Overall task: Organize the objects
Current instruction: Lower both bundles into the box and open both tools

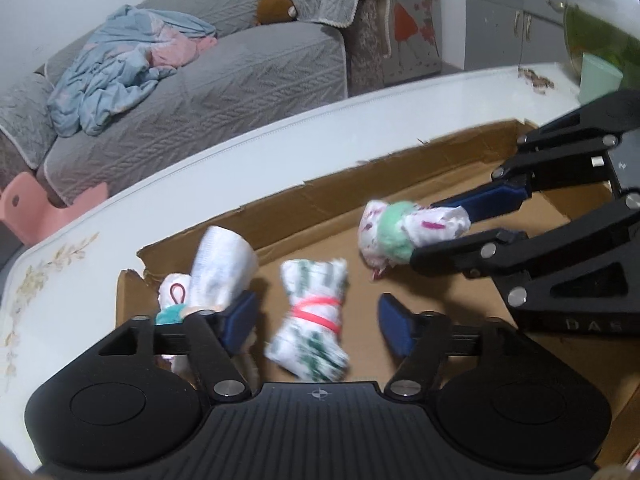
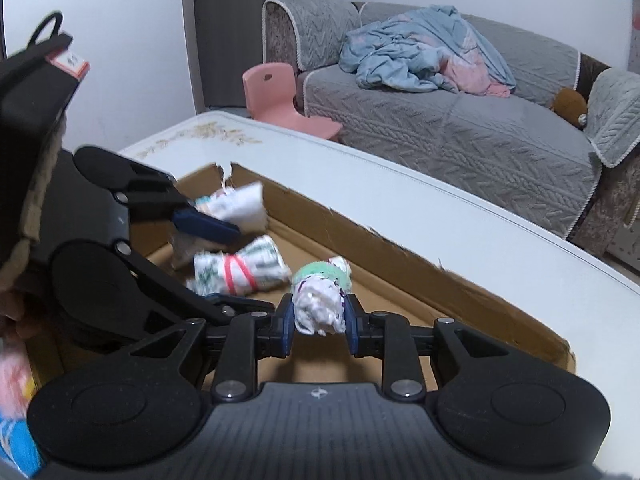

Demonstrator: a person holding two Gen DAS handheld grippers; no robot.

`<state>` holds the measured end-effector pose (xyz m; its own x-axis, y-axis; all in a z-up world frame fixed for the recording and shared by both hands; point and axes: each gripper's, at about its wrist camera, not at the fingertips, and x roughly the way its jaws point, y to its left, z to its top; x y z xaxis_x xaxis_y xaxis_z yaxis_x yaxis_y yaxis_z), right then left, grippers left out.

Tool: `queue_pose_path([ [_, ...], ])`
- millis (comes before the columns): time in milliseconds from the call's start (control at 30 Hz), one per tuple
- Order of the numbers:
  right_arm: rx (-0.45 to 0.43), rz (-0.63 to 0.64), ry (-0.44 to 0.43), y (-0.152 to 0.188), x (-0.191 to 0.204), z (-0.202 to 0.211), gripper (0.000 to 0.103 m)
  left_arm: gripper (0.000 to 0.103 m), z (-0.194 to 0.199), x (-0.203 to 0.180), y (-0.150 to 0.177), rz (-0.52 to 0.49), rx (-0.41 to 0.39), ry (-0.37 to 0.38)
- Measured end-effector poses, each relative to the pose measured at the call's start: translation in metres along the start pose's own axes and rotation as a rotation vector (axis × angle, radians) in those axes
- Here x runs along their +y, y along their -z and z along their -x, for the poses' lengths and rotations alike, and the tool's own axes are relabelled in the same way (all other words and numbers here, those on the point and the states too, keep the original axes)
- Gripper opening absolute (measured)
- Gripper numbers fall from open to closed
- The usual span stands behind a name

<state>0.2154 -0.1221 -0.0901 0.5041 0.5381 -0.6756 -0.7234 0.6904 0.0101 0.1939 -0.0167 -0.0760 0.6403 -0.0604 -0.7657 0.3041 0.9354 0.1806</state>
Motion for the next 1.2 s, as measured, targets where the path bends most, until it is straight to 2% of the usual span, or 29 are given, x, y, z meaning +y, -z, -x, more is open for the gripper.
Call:
queue_pose_path([
  [33, 0.005, 0.001, 0.002, 0.0, 0.0, 0.0, 0.026, 0.091, 0.002, -0.001, 0.001, -0.008, 0.004, 0.016],
  [233, 0.026, 0.03, 0.001, -0.005, 0.007, -0.007, 0.026, 0.1, 0.02, -0.011, 0.007, -0.067, 0.003, -0.003],
  [367, 0.032, 0.036, -0.015, -0.011, 0.01, -0.015, 0.026, 0.102, 0.032, -0.004, 0.012, -0.076, -0.007, -0.017],
  [600, 0.058, 0.058, -0.003, -0.017, 0.016, -0.026, 0.027, 0.102, 0.043, 0.02, 0.017, 0.019, 0.001, -0.023],
  [633, 0.062, 0.057, -0.007, -0.017, 0.017, -0.025, 0.034, 0.102, 0.044, 0.022, 0.017, 0.029, -0.002, -0.019],
  [667, 0.065, 0.06, -0.004, -0.017, 0.017, -0.024, 0.046, 0.102, 0.044, 0.023, 0.016, 0.036, -0.002, -0.02],
  [700, 0.065, 0.065, 0.005, -0.017, 0.018, -0.022, 0.051, 0.103, 0.043, 0.024, 0.015, 0.041, 0.001, -0.023],
  [867, 0.069, 0.068, 0.031, -0.024, 0.018, -0.014, 0.058, 0.102, 0.04, 0.029, 0.014, 0.084, 0.014, -0.009],
  [1200, 0.104, 0.087, 0.037, -0.032, 0.023, -0.011, 0.06, 0.103, 0.048, 0.041, 0.016, 0.145, 0.025, 0.002],
])
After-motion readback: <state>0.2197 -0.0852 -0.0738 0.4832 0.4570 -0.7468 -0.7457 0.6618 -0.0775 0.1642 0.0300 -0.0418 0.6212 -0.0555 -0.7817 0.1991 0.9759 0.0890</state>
